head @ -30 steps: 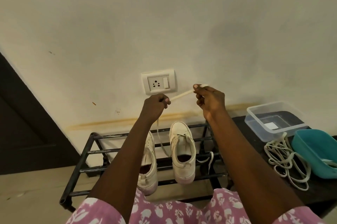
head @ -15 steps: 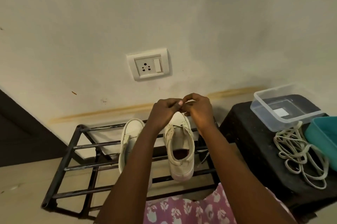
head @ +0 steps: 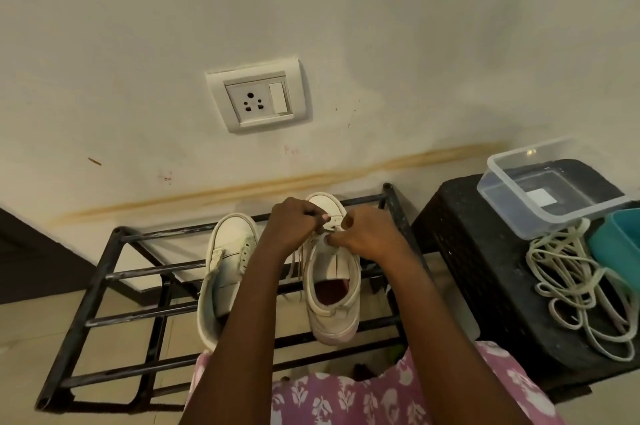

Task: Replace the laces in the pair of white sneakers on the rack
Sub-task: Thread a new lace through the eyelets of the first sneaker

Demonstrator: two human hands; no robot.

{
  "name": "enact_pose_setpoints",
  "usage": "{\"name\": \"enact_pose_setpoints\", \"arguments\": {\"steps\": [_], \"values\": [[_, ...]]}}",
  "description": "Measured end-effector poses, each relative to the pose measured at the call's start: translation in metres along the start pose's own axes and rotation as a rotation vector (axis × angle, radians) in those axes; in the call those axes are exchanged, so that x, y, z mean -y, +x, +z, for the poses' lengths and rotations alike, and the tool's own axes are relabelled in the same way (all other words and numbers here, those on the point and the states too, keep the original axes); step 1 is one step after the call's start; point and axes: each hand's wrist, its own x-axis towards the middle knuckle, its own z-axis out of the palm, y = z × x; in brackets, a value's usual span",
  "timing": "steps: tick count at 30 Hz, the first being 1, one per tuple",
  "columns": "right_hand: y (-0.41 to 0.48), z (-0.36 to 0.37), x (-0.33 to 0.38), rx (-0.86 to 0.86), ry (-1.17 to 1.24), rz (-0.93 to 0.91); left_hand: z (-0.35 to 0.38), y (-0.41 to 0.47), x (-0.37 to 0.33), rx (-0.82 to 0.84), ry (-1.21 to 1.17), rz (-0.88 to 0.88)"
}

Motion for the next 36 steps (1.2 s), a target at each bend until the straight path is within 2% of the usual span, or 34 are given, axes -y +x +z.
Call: {"name": "enact_pose_setpoints", "arguments": {"steps": [5, 7, 11, 14, 28, 36], "values": [[-0.001, 0.003, 0.002, -0.052, -0.035, 0.002, 0.004, -0.003, 0.0, 0.031, -0.023, -0.028], [-0.002, -0.002, -0.003, -0.053, 0.139, 0.039, 0.005, -0.004, -0.002, 0.025, 0.008, -0.009], [-0.008, -0.013, -0.016, -0.044, 0.659, 0.25, 0.01, -0.008, -0.003, 0.022, 0.004, -0.002], [-0.009, -0.018, -0.023, -0.029, 0.833, 0.336, 0.015, -0.008, -0.003, 0.003, -0.074, -0.013], [-0.009, -0.014, -0.023, -0.014, 0.886, 0.333, 0.026, -0.004, -0.008, -0.005, 0.167, 0.084], [-0.009, -0.012, -0.022, 0.003, 0.909, 0.325, 0.028, -0.005, -0.009, -0.001, 0.178, 0.119]]}}
